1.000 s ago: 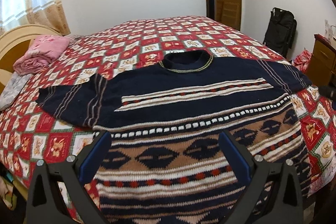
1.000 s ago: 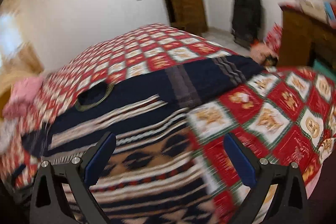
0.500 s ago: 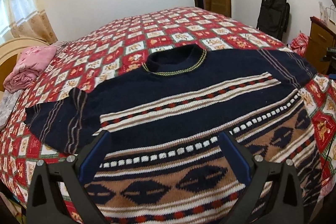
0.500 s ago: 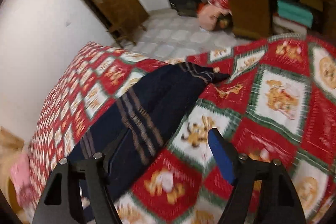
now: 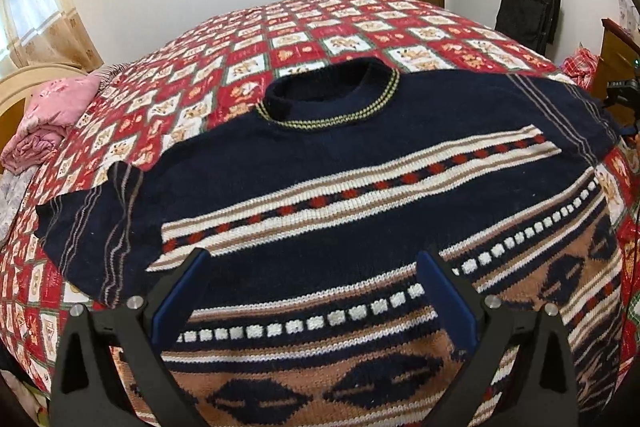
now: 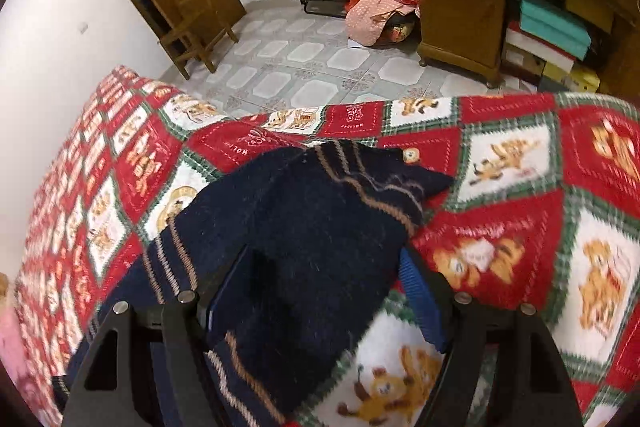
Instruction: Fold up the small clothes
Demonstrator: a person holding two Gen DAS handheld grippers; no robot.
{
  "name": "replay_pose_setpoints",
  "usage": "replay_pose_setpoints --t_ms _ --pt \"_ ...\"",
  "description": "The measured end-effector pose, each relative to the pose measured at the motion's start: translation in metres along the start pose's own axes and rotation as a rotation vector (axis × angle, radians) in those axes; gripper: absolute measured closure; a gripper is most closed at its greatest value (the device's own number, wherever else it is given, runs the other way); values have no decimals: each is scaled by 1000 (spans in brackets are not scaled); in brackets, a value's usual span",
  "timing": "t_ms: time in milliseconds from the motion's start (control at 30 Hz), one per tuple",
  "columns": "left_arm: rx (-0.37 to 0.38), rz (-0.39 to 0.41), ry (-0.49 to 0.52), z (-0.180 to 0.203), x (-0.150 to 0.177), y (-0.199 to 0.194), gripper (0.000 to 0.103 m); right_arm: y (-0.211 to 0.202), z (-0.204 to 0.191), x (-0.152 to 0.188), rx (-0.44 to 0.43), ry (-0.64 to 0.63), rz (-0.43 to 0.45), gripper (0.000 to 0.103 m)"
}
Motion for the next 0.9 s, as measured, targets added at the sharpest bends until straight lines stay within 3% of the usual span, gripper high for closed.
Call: replay_pose_setpoints --t_ms 67,167,267,333,467,633,700,800,833,900 --pt "1 -5 4 2 2 2 0 1 1 -3 15 -28 23 62" --pt "4 -17 0 1 3 5 0 -1 5 -6 -12 -44 53 76" --pt "6 -29 -10 -1 5 7 0 -7 7 -8 -94 -9 63 85" --pt "7 -28 -17 -5 4 6 0 -15 5 -11 -140 28 78 85" --pt "7 -5 -54 -20 0 -1 0 -40 -19 -19 -153 -25 121 86" --pt "-1 11 -110 -44 -2 -6 0 -96 -109 -9 -188 -291 199 86" --pt "-8 15 -137 -56 -1 -7 0 -127 -169 14 -228 -465 239 86" --pt "-20 24 -185 -77 0 -9 0 -162 -249 69 -288 -708 277 86" --pt "-26 28 -200 -84 1 -10 0 -174 -283 101 -334 -798 277 86" --pt "-43 35 -232 -101 4 -11 0 -184 -321 145 -404 -880 262 86"
Point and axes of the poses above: each gripper's, at about its wrist camera, not at the fingertips, and y roughly the way its jaws point, z to its right, x to its underside, the point moved 10 cm from there along y, roughly the way its jaws point, and after that the axes turned 9 degrees about -x, right-handed, at the moved point
